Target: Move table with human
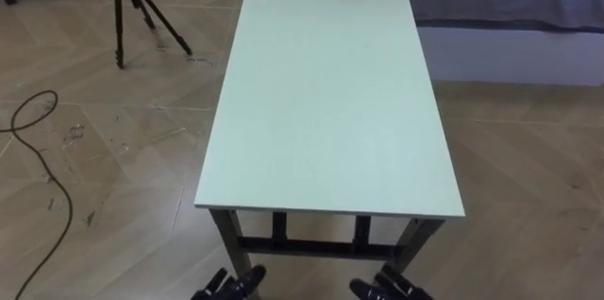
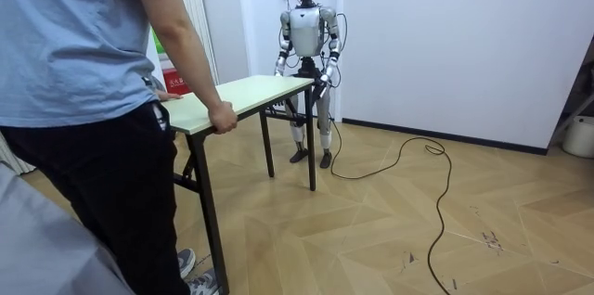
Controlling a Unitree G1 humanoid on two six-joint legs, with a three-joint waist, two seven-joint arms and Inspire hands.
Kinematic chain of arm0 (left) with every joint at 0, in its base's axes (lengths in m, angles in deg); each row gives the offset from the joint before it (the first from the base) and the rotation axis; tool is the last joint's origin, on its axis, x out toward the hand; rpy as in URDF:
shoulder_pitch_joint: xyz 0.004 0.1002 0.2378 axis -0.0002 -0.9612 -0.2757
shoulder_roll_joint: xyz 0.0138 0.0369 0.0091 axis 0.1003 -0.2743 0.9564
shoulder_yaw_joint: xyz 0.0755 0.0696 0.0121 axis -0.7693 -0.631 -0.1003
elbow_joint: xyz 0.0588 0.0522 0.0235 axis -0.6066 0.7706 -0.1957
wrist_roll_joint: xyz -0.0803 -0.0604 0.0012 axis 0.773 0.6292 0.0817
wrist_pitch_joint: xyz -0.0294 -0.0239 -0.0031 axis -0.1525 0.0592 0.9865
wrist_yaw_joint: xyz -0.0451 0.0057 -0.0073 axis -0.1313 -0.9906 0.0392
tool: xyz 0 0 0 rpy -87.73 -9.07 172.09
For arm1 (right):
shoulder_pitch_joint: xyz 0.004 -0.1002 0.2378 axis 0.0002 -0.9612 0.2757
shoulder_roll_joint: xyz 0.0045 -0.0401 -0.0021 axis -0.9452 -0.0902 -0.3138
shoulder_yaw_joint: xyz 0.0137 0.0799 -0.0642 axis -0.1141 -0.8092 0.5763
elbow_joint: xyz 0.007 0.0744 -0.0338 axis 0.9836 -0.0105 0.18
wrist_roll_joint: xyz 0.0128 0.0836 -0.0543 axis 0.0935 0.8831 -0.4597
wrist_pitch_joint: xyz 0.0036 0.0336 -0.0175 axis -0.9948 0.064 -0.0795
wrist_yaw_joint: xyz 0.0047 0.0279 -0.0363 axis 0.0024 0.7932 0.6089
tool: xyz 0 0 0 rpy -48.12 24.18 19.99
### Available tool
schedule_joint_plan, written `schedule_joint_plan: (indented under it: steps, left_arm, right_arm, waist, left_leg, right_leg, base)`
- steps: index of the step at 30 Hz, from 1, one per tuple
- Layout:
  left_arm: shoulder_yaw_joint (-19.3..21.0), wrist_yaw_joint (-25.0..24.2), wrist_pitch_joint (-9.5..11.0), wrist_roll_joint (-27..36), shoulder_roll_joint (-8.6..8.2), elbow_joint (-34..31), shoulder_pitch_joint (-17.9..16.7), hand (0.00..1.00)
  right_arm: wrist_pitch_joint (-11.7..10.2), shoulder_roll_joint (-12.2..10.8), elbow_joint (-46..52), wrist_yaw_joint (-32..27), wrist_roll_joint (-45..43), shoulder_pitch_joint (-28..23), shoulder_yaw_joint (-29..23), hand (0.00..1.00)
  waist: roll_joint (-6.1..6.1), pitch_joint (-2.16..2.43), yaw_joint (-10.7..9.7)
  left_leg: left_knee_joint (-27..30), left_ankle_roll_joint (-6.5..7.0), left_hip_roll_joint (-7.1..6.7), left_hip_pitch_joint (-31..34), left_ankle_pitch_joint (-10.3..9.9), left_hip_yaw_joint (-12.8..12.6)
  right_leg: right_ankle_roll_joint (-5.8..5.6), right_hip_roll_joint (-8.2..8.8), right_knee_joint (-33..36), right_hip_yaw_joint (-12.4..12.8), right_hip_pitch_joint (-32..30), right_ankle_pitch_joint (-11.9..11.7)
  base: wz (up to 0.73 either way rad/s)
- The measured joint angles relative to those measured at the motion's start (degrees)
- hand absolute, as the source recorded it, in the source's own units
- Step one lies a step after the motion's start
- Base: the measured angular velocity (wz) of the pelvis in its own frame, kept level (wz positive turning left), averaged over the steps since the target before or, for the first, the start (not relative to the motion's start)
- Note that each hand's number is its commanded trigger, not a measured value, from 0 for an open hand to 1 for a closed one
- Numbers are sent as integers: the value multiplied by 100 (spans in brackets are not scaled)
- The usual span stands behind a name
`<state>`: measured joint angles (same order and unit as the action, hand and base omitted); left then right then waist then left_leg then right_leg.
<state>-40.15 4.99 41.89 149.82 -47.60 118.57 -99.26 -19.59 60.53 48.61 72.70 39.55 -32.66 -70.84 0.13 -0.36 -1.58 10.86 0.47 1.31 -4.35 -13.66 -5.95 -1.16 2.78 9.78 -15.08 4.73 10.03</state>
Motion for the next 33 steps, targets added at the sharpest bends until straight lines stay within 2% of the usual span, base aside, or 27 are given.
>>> schedule_joint_plan:
  steps: [5, 9, 17, 23, 29, 32, 33]
  left_arm:
    - [-200, -182, -126, -17, 80, -313, 23, 0]
    - [-213, -265, -283, -13, 135, -681, 7, 0]
    - [-340, -394, -274, 1, 220, -1381, 5, 0]
    - [-506, -462, -275, 58, 238, -1638, 19, 0]
    - [-664, -500, -279, 87, 317, -1813, -31, 0]
    - [-664, -500, -277, 313, 334, -1861, -62, 0]
    - [-662, -500, -275, 413, 345, -1907, -98, 0]
  right_arm:
    - [123, 17, 468, 204, 120, -71, 210, 0]
    - [225, 29, 977, 250, 288, -116, 325, 0]
    - [221, 44, 1166, 318, 598, -95, 471, 0]
    - [220, 89, 1205, 429, 1032, -56, 582, 0]
    - [198, 281, 1449, 449, 1370, -54, 810, 0]
    - [179, 309, 1490, 448, 1726, -55, 894, 0]
    - [174, 388, 1536, 447, 1853, -57, 950, 0]
  waist:
    - [-23, 1, -2]
    - [-36, -5, -21]
    - [-79, -8, -11]
    - [-33, -12, -11]
    - [17, -19, 9]
    - [13, -16, 34]
    - [9, -14, 35]
  left_leg:
    - [2, 0, -1, -13, 1, -4]
    - [11, 0, 2, -9, 1, -2]
    - [44, 1, 0, -18, 0, 0]
    - [57, 1, 6, 63, 0, 6]
    - [53, 1, 8, 86, 0, 2]
    - [58, 1, 5, 108, 0, -6]
    - [65, 2, 4, 115, 1, -9]
  right_leg:
    - [0, 2, 4, 14, 7, 0]
    - [0, 0, 18, 59, 0, 0]
    - [0, 6, 46, 60, 11, 0]
    - [0, 11, 104, 56, -84, 0]
    - [0, 4, 102, 63, -113, 0]
    - [0, 8, 109, 72, -152, 0]
    - [0, 10, 108, 78, -177, 0]
  base:
    - [0]
    - [0]
    - [0]
    - [0]
    - [0]
    - [0]
    - [0]
